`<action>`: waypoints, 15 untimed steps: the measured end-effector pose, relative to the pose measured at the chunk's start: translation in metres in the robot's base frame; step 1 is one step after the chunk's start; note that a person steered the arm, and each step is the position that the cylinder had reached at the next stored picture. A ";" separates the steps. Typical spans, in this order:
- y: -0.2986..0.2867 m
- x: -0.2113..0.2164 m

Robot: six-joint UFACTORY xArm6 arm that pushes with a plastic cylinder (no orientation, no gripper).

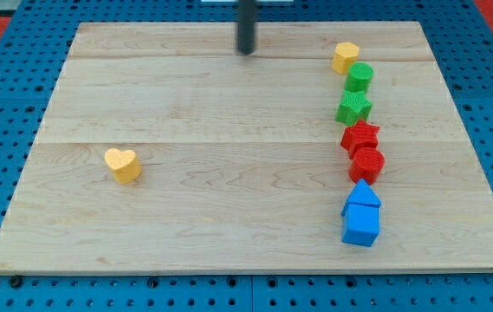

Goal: Push the yellow heart to the top of the yellow hexagon

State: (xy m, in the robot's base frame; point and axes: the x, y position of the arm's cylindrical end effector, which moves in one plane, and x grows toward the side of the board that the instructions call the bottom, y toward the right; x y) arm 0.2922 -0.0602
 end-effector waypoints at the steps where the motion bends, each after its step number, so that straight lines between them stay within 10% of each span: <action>1: -0.132 0.048; 3: -0.148 0.224; 6: 0.011 0.067; 9: -0.037 0.019; 12: 0.176 -0.052; 15: 0.142 -0.100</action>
State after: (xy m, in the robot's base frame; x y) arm 0.1922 0.0820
